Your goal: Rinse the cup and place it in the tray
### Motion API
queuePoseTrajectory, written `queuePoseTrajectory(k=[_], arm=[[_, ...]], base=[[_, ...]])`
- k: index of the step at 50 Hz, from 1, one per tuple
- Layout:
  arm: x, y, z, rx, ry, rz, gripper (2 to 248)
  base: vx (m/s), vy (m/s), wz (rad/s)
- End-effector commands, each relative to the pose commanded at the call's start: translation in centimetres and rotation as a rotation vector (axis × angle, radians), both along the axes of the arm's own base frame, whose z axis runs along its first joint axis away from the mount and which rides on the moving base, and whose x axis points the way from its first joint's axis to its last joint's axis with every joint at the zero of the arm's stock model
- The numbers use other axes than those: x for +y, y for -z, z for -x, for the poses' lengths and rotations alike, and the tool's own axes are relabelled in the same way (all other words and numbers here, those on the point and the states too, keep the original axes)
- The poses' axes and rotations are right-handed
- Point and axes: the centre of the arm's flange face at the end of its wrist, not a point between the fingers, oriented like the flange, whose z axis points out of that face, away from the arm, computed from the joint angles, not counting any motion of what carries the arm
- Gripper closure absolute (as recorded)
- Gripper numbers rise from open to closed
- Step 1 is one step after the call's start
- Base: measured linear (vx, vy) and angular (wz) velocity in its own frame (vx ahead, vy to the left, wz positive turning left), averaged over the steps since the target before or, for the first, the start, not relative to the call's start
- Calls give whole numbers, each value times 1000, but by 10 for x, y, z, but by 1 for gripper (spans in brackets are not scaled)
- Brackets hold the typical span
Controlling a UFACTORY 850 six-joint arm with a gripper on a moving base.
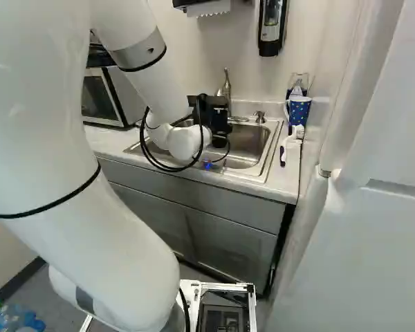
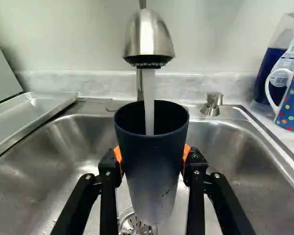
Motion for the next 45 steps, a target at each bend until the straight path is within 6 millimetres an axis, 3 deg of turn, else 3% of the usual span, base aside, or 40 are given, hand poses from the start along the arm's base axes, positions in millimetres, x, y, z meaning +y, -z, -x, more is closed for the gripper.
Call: queuePoseTrajectory(k=[45], arm=[[0, 0, 0, 0, 0, 0, 124]], base=[[0, 0, 0]])
